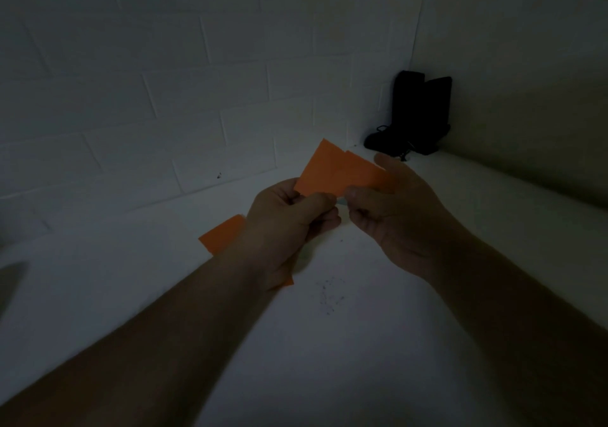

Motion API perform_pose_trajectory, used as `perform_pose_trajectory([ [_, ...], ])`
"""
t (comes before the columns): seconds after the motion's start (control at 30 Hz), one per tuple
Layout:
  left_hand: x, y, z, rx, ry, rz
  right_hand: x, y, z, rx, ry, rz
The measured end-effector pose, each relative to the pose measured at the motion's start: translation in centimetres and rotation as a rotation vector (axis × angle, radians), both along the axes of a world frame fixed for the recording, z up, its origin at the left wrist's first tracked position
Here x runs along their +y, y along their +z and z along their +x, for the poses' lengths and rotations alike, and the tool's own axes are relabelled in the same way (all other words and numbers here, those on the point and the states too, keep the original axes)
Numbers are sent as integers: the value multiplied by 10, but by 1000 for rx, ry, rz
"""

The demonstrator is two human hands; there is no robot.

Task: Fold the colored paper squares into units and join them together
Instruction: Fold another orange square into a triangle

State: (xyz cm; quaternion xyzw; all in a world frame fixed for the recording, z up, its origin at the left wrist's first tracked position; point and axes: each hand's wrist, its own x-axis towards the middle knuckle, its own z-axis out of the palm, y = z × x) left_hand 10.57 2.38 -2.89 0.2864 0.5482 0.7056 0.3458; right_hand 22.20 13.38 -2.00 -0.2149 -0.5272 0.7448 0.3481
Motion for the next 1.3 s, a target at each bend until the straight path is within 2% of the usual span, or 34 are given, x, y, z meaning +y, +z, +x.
perform_pose_trajectory([
  [0.53, -2, 1, -1, 17, 16, -9, 0, 4, 4, 30, 34, -44],
  [1.3, 0, 2, -4, 18, 43, 6, 6, 9, 10, 41, -34, -5],
])
